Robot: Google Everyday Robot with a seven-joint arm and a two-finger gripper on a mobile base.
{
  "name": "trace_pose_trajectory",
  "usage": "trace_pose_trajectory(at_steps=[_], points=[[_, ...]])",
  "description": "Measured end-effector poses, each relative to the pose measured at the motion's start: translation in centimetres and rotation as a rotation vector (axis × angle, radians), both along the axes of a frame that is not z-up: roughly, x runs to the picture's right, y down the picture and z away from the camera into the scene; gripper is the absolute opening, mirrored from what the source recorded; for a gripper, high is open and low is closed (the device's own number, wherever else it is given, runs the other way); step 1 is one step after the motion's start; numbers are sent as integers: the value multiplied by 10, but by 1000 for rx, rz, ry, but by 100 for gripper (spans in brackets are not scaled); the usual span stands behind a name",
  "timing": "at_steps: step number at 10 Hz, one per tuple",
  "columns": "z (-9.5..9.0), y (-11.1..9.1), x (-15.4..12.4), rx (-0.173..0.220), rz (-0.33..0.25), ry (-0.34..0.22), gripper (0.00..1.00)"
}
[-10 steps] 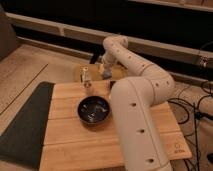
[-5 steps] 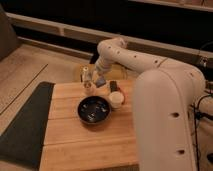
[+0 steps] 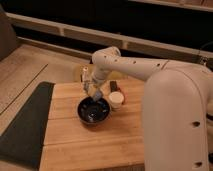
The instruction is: Place the white sponge in the ceramic bowl
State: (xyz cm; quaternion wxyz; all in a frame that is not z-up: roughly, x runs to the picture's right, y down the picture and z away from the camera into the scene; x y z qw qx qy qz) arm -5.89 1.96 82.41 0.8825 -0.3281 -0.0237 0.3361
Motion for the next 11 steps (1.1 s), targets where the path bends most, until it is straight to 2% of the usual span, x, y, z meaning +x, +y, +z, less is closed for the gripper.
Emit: trace_pose_trajectory(at_steps=[3, 5, 8, 11], points=[[11, 39, -2, -118, -64, 4, 0], [14, 50, 0, -163, -84, 7, 4], [14, 50, 1, -163, -84, 8, 26], [14, 50, 1, -163, -84, 9, 56]])
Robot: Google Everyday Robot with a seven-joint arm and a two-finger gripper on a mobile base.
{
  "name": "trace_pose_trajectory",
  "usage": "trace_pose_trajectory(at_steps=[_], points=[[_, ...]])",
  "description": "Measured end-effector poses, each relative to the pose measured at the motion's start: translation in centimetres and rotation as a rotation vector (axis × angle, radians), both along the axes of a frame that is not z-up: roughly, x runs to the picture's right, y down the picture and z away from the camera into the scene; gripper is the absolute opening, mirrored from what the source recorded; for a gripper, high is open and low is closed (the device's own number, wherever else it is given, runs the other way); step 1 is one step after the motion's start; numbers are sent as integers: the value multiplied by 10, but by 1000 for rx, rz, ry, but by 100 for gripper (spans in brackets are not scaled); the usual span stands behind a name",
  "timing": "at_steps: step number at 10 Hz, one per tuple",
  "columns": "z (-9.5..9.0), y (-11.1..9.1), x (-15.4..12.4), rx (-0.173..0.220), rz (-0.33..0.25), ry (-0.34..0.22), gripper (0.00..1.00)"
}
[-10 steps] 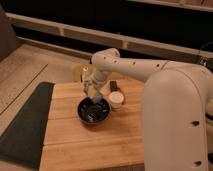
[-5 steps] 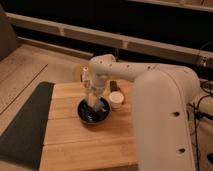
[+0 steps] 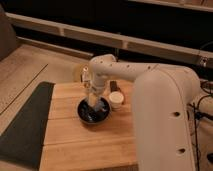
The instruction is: Place the white sponge in the ceramic bowl
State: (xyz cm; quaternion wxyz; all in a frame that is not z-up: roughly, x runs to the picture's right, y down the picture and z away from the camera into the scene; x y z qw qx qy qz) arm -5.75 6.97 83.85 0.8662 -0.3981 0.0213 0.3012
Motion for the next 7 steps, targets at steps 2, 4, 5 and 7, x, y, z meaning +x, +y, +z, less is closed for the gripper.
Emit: trace_pose_trajectory(at_steps=[2, 4, 5, 7], points=[[0, 0, 0, 0, 0, 1, 75], [0, 0, 1, 0, 0, 1, 80], [0, 0, 1, 0, 0, 1, 80], [0, 0, 1, 0, 0, 1, 80]])
